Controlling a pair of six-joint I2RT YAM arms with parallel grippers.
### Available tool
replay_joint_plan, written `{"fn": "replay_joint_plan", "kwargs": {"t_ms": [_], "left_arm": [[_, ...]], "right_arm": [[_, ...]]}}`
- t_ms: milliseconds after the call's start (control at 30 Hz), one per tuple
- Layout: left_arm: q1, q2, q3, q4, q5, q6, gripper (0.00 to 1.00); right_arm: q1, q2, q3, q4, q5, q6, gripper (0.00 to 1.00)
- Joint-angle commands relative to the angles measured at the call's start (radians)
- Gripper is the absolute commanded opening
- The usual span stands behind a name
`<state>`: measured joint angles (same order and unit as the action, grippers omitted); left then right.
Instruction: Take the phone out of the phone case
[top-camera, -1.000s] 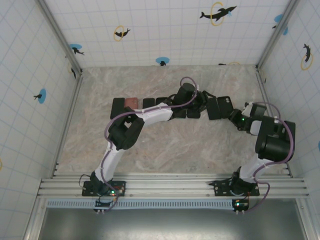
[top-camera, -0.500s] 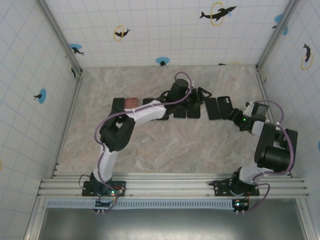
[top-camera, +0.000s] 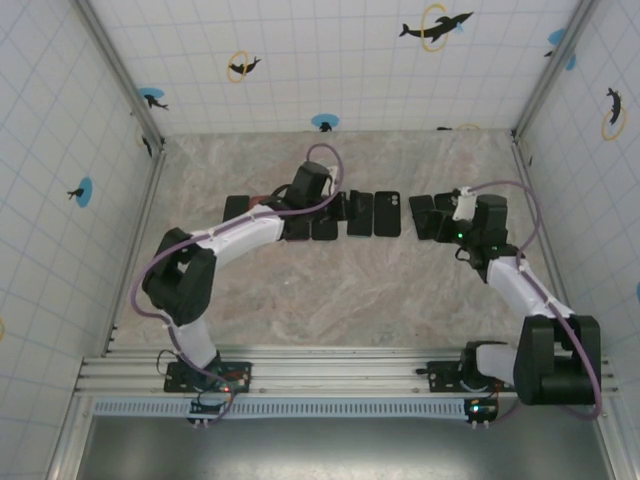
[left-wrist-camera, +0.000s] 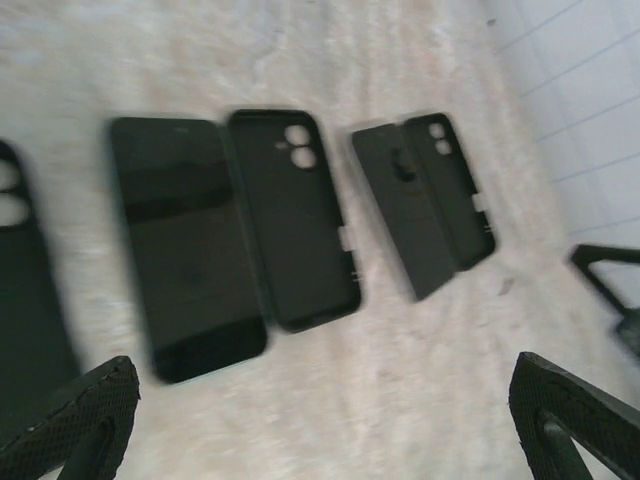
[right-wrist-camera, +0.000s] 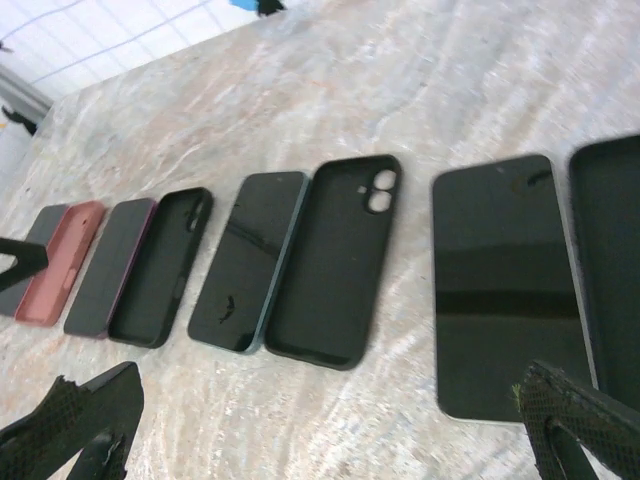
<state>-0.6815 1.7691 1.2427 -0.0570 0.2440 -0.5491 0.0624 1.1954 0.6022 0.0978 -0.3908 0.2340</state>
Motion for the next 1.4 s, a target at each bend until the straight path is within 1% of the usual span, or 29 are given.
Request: {"fn": "replay_joint_plan", "kwargs": {"t_ms": [0,67,100,167,267,367,433,467,533,633,733,867,933,1033,1067,1167,1200,1367], "left_arm": [[0.032,-0.106,-0.103,-0.069,-0.146,0.237,0.97],[0.068,-0.164,-0.182,-0.069,-0.183,0.271,0.98],[0.084,-0.19,-0.217,-0.067,-0.194,0.32,0.98],[0.116,-0.257,-0.319,-0.039,-0.261,0.361,0.98],[0.168,-0.352,-0.451,0.023,-0.327,0.398,0.98],[0.221,-0.418,-0.567,0.091,-0.403,0.419,0.98],[0.246,-0.445,-0.64,0.153,-0.458,0.433,0.97],[0.28,-0.455,-0.677,0.188,-0.477,0.438,0.98],[0.318,-0.469,-0.739,0.256,-0.506,0.45,0.98],[0.367,-0.474,-0.817,0.357,-0.52,0.471,0.98],[0.401,-0.465,-0.872,0.454,-0.521,0.507,0.98],[0.453,-0.448,-0.956,0.601,-0.47,0.543,0.98],[0.476,-0.444,-1.008,0.702,-0.436,0.561,0.98],[0.5,-0.423,-1.07,0.856,-0.396,0.578,0.98],[0.511,-0.407,-1.075,0.874,-0.373,0.577,0.98],[0.518,-0.367,-1.11,0.941,-0.351,0.584,0.98],[0.519,-0.363,-1.121,0.978,-0.356,0.582,0.98],[0.537,-0.366,-1.113,0.952,-0.311,0.578,0.98]], "right_arm": [[0.047,-0.046,-0.045,0.045,0.116,-0.073,0.99],[0.057,-0.064,-0.076,0.066,0.139,-0.078,0.99],[0.057,-0.074,-0.09,0.077,0.155,-0.09,0.99],[0.057,-0.102,-0.153,0.136,0.207,-0.117,0.99],[0.054,-0.145,-0.269,0.249,0.275,-0.168,0.99],[0.049,-0.164,-0.369,0.335,0.374,-0.2,0.99],[0.035,-0.169,-0.435,0.402,0.417,-0.211,0.99],[0.023,-0.166,-0.474,0.457,0.432,-0.213,0.99],[0.005,-0.157,-0.532,0.555,0.433,-0.212,0.99],[-0.02,-0.096,-0.593,0.703,0.429,-0.212,0.99],[-0.032,-0.005,-0.614,0.819,0.426,-0.204,0.99],[-0.033,0.115,-0.631,0.996,0.424,-0.188,0.99],[-0.033,0.15,-0.606,1.009,0.414,-0.205,0.99],[-0.04,0.222,-0.592,1.059,0.401,-0.188,0.99],[-0.038,0.251,-0.598,1.098,0.4,-0.19,0.99],[-0.033,0.309,-0.626,1.201,0.397,-0.198,0.99],[-0.032,0.313,-0.632,1.211,0.396,-0.2,0.99],[-0.039,0.321,-0.618,1.191,0.381,-0.195,0.99]]}}
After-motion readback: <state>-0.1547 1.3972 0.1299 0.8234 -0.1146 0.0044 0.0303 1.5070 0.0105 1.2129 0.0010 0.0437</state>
